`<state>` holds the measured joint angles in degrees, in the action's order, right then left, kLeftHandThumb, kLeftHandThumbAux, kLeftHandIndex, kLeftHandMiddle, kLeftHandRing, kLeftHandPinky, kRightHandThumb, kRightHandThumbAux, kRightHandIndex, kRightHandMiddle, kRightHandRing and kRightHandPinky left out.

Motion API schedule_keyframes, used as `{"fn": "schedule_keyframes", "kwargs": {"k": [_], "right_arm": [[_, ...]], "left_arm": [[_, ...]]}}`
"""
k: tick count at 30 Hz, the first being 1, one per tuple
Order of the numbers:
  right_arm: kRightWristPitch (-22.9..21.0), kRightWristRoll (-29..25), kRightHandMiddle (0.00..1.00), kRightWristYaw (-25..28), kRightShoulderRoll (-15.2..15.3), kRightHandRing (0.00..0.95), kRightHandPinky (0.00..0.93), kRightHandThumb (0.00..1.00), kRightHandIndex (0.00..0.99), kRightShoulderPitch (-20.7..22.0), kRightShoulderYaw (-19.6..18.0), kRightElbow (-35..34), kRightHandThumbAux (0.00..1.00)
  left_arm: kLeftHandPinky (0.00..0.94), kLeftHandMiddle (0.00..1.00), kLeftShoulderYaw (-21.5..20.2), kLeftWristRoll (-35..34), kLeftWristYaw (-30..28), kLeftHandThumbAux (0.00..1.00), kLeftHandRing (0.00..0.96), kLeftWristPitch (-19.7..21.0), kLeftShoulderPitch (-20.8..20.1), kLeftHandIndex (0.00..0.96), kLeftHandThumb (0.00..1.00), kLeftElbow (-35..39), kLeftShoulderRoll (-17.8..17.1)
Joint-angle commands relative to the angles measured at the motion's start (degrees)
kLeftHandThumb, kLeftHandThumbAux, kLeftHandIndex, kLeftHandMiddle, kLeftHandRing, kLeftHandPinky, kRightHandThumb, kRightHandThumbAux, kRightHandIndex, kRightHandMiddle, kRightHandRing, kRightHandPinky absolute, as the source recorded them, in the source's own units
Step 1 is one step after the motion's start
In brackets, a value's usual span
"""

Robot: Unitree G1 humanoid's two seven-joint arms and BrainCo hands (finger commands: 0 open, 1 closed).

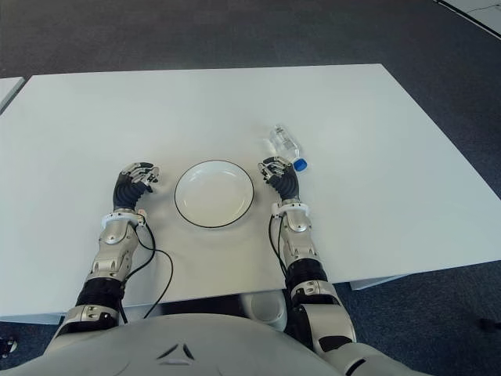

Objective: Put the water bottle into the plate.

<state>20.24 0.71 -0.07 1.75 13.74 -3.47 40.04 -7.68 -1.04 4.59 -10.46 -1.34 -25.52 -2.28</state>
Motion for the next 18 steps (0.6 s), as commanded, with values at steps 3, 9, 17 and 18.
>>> {"fn": "schedule_keyframes", "kwargs": {"k": [3,9,17,18], "right_arm": [[-2.52,-0.15,0.677,0.52,-0.26,0.664,0.650,0.704,0.434,-2.58,0.26,1.94,0.728],[-2.69,0.06,0.675,0.35,-0.55,0.657,0.644,0.704,0.434,-1.92,0.72,-0.56,0.729],[-3.37,2.41,0.657,-3.32,0.06,0.640,0.629,0.705,0.434,0.03,1.00,-8.00,0.730],[-3.41,3.06,0.653,-3.94,0.17,0.638,0.630,0.705,0.433,0.21,1.20,-9.18,0.730]], "left_arm": [[0.684,0.532,1.02,0.65,-0.33,0.675,0.681,2.87,2.51,0.413,0.838,-3.02,0.47],[0.661,0.526,0.76,0.33,-0.50,0.676,0.669,3.73,2.33,0.411,0.837,-3.01,0.53],[0.680,0.533,0.93,0.68,-0.59,0.675,0.679,2.77,2.19,0.412,0.838,-3.39,0.45],[0.681,0.533,0.96,0.75,-0.58,0.675,0.680,2.70,2.17,0.412,0.838,-3.43,0.43]]}}
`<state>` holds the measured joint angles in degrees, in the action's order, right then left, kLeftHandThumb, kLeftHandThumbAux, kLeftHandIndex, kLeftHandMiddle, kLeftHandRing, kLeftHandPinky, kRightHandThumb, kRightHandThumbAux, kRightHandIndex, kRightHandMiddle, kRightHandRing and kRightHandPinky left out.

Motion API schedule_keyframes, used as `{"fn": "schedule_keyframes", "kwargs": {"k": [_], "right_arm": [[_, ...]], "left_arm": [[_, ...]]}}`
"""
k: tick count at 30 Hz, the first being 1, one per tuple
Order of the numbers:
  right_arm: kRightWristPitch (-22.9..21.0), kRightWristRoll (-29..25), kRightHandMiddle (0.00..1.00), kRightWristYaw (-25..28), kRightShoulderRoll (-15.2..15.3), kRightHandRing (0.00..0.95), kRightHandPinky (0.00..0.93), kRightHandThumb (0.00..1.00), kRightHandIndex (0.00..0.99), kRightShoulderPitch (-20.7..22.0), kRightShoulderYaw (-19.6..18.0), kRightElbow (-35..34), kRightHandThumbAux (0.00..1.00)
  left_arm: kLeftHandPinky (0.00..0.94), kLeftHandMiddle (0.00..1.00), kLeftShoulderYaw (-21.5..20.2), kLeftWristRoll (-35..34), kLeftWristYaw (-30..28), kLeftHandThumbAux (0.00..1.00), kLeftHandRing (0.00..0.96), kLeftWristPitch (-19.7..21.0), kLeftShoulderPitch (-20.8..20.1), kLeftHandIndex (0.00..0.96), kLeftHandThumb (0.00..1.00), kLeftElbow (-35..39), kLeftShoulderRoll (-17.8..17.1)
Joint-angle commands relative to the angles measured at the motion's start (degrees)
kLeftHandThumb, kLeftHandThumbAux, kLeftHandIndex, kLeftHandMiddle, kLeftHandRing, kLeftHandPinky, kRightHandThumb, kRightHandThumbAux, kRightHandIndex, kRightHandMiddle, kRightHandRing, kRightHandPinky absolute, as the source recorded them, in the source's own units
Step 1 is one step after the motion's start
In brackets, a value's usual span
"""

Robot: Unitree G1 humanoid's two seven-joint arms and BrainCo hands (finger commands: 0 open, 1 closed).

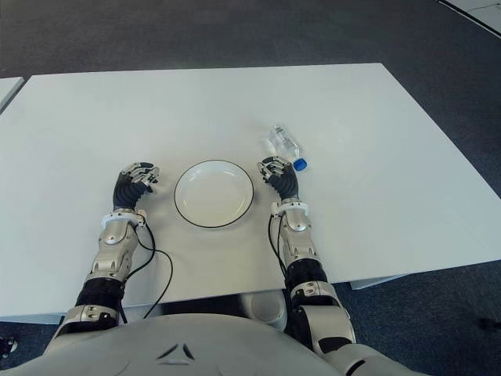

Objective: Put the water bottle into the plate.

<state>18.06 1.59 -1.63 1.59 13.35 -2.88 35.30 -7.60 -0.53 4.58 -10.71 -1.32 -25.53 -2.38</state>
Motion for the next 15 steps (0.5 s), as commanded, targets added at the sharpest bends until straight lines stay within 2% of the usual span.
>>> {"fn": "schedule_keyframes", "kwargs": {"k": [1,7,13,15], "right_arm": [[-1.32,2.59,0.652,-2.79,0.38,0.637,0.631,0.705,0.433,0.65,0.75,-5.21,0.730],[5.34,12.09,0.630,-11.35,2.82,0.629,0.628,0.703,0.432,1.95,3.16,-4.28,0.730],[7.52,21.62,0.578,-19.24,5.30,0.583,0.556,0.698,0.419,3.09,5.65,-8.06,0.731],[7.64,23.06,0.517,-20.54,5.71,0.518,0.502,0.697,0.410,3.42,6.11,-8.42,0.733]], "left_arm": [[0.681,0.534,0.90,0.29,-0.56,0.675,0.680,2.90,2.14,0.412,0.838,-3.44,0.51],[0.667,0.528,0.80,0.32,-0.26,0.676,0.671,3.27,2.11,0.410,0.837,-3.25,0.68],[0.652,0.523,0.34,-0.40,-0.07,0.676,0.656,3.86,2.19,0.411,0.837,-2.92,1.27],[0.649,0.520,0.21,-0.57,-0.06,0.676,0.653,3.95,2.20,0.412,0.837,-2.86,1.41]]}}
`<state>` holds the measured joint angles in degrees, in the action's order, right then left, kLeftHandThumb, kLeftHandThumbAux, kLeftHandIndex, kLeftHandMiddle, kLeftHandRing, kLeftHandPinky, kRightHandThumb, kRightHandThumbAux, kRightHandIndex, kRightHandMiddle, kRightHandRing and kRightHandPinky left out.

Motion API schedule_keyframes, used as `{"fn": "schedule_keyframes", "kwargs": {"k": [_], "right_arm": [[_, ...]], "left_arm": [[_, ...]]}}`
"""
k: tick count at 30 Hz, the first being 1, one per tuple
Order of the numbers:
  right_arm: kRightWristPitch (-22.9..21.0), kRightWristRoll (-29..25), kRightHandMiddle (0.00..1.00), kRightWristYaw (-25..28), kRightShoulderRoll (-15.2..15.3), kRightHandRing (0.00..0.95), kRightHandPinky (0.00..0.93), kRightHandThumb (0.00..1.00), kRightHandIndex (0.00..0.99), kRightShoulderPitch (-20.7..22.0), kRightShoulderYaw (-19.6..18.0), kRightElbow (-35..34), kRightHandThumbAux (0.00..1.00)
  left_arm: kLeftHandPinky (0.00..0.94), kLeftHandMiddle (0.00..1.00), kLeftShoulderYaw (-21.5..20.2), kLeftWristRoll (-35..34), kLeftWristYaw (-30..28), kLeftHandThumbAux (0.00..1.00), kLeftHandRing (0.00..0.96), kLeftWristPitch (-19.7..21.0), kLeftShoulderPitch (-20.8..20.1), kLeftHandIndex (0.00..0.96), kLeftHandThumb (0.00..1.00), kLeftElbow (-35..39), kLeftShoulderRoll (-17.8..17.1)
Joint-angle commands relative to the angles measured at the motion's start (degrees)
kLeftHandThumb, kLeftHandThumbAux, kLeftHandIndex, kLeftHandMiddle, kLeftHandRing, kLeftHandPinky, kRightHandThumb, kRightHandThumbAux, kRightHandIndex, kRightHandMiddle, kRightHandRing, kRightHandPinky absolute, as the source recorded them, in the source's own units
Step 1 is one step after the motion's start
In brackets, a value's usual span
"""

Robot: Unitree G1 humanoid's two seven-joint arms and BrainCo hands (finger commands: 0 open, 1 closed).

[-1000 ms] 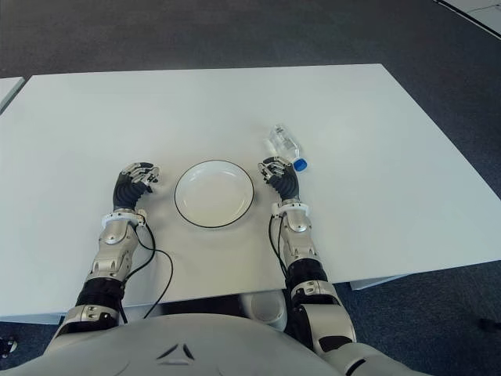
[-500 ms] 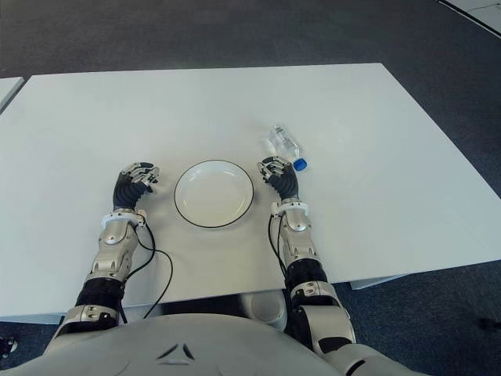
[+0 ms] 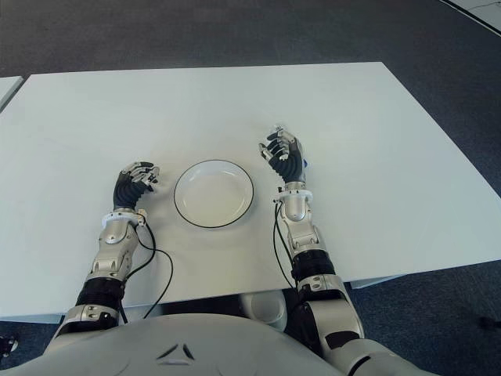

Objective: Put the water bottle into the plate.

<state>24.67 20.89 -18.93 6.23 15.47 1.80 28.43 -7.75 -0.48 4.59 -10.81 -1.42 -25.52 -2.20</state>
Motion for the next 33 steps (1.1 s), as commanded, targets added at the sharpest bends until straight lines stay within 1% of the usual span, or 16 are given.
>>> {"fn": "schedule_keyframes", "kwargs": {"k": [1,3,6,8,9,13,14,16,17,22,24,25,26,29,32,33], "right_arm": [[0.84,4.63,0.508,-3.95,1.40,0.509,0.494,0.696,0.409,1.52,1.66,-1.66,0.733],[-0.24,8.36,0.432,-6.71,3.32,0.448,0.449,0.694,0.405,3.53,2.54,-0.77,0.732],[-0.92,11.76,0.310,-9.68,5.43,0.322,0.328,0.545,0.214,6.37,3.47,1.71,0.701],[-0.94,13.32,0.273,-11.76,6.20,0.285,0.292,0.507,0.163,7.81,4.13,3.70,0.689],[-1.00,14.22,0.221,-12.99,6.61,0.231,0.245,0.480,0.122,8.64,4.56,4.83,0.666],[-1.77,16.86,0.121,-17.05,7.60,0.130,0.155,0.434,0.047,11.50,6.26,8.31,0.624],[-2.08,17.35,0.077,-17.80,7.77,0.083,0.105,0.426,0.030,12.20,6.64,9.09,0.600],[-4.15,18.32,0.031,-18.38,7.99,0.034,0.046,0.426,0.012,14.38,7.42,10.90,0.548],[-4.63,18.45,0.025,-18.61,8.06,0.027,0.037,0.428,0.009,14.96,7.71,11.46,0.535],[-10.68,18.79,0.004,-16.88,8.03,0.004,0.006,0.473,0.001,17.50,8.54,12.53,0.433],[-14.75,18.90,0.001,-14.45,8.01,0.001,0.002,0.500,0.000,19.32,9.11,13.22,0.378],[-17.66,18.96,0.001,-11.83,8.05,0.001,0.001,0.506,0.000,20.52,9.59,13.75,0.365],[-19.72,18.95,0.000,-9.97,8.10,0.000,0.001,0.513,0.000,21.30,9.97,14.05,0.328],[-23.95,18.47,0.000,-4.43,8.27,0.000,0.000,0.513,0.000,26.42,11.50,21.53,0.272],[-25.90,17.91,0.000,-1.40,8.24,0.000,0.000,0.518,0.000,29.22,12.65,26.15,0.244],[-26.28,17.78,0.000,-0.54,8.05,0.000,0.000,0.520,0.000,30.63,13.09,29.35,0.239]], "left_arm": [[0.648,0.520,0.31,-0.63,-0.06,0.676,0.652,4.02,2.30,0.412,0.837,-2.94,1.27],[0.646,0.517,0.19,-0.62,0.14,0.675,0.650,3.97,2.30,0.414,0.837,-3.06,1.38],[0.649,0.516,0.19,-0.45,0.31,0.674,0.651,3.71,2.35,0.416,0.838,-3.11,1.44],[0.652,0.517,0.29,-0.25,0.29,0.674,0.653,3.61,2.42,0.417,0.838,-3.09,1.37],[0.656,0.518,0.32,-0.17,0.28,0.674,0.656,3.61,2.45,0.418,0.838,-3.06,1.32],[0.668,0.522,0.52,0.29,0.37,0.673,0.664,3.56,2.61,0.420,0.839,-2.92,1.15],[0.667,0.523,0.55,0.36,0.41,0.673,0.667,3.55,2.65,0.420,0.839,-2.88,1.14],[0.666,0.524,0.58,0.36,0.28,0.673,0.669,3.40,2.77,0.420,0.839,-2.77,1.13],[0.666,0.524,0.58,0.34,0.24,0.673,0.669,3.37,2.80,0.419,0.839,-2.74,1.14],[0.656,0.522,0.42,0.07,0.24,0.674,0.664,3.70,2.90,0.417,0.839,-2.60,1.26],[0.657,0.522,0.36,-0.03,0.26,0.674,0.662,3.81,2.93,0.416,0.838,-2.53,1.32],[0.658,0.522,0.29,-0.13,0.28,0.674,0.662,3.88,2.92,0.416,0.838,-2.50,1.38],[0.657,0.522,0.25,-0.20,0.30,0.674,0.661,3.92,2.92,0.416,0.838,-2.48,1.43],[0.651,0.520,0.05,-0.40,0.42,0.674,0.658,3.90,2.94,0.416,0.838,-2.50,1.61],[0.655,0.522,0.01,-0.44,0.43,0.675,0.659,3.80,2.98,0.415,0.838,-2.52,1.63],[0.656,0.522,-0.03,-0.45,0.49,0.675,0.659,3.92,2.99,0.415,0.838,-2.47,1.64]]}}
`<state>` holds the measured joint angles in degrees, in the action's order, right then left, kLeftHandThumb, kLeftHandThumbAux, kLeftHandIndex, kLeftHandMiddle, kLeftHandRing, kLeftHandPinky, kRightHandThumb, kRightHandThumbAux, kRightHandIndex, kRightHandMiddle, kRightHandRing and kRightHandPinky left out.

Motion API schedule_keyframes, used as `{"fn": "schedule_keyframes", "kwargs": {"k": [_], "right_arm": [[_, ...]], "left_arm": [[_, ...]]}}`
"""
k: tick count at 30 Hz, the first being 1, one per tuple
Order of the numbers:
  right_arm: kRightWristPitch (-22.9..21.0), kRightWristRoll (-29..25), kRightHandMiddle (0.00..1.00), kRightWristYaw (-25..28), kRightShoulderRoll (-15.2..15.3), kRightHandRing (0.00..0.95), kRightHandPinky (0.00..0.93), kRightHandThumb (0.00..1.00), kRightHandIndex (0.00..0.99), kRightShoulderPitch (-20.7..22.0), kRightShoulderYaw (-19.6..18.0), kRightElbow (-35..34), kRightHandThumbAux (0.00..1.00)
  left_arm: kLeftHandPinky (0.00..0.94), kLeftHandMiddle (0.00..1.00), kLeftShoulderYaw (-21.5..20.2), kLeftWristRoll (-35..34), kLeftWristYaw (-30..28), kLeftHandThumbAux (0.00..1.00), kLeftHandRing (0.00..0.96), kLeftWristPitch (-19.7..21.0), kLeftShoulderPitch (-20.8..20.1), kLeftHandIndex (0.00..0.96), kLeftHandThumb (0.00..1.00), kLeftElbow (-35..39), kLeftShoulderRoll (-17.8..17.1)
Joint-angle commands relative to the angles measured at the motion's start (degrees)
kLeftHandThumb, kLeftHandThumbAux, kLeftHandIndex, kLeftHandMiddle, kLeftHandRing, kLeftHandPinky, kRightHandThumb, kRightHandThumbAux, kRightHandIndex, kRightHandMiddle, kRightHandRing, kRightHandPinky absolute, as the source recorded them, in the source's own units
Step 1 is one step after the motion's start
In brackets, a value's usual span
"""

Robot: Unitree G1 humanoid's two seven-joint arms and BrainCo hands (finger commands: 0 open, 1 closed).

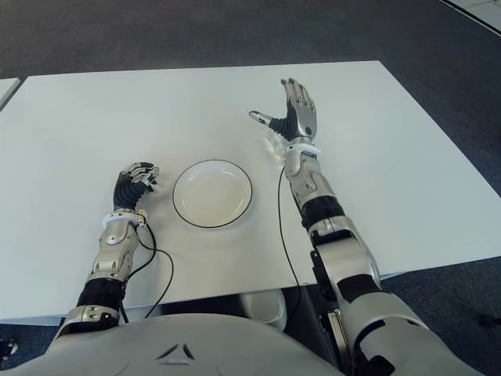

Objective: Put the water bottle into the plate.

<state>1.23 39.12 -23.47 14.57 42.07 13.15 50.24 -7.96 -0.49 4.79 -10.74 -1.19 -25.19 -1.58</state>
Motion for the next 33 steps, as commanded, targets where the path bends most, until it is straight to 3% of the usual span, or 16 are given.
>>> {"fn": "schedule_keyframes", "kwargs": {"k": [1,6,15,33], "right_arm": [[-3.09,-0.60,0.000,4.60,-0.43,0.000,0.000,0.523,0.000,5.07,2.11,9.90,0.236],[-4.86,-0.22,0.000,6.71,-1.58,0.000,0.000,0.536,0.000,9.30,4.51,19.39,0.224],[-10.77,-0.31,0.000,11.85,-3.90,0.000,0.000,0.532,0.000,12.06,7.99,25.81,0.236],[-13.48,-2.50,0.000,16.51,-6.10,0.000,0.000,0.546,0.000,6.98,8.37,28.37,0.335]], "left_arm": [[0.655,0.522,0.16,-0.44,0.33,0.675,0.658,3.95,2.76,0.415,0.838,-2.77,1.03],[0.650,0.519,0.02,-0.48,0.52,0.675,0.655,4.20,2.92,0.416,0.837,-2.58,1.14],[0.655,0.518,0.09,-0.10,0.79,0.673,0.658,3.91,3.38,0.420,0.839,-2.31,0.91],[0.654,0.517,0.06,-0.09,1.54,0.674,0.655,4.45,4.76,0.418,0.838,-0.42,1.24]]}}
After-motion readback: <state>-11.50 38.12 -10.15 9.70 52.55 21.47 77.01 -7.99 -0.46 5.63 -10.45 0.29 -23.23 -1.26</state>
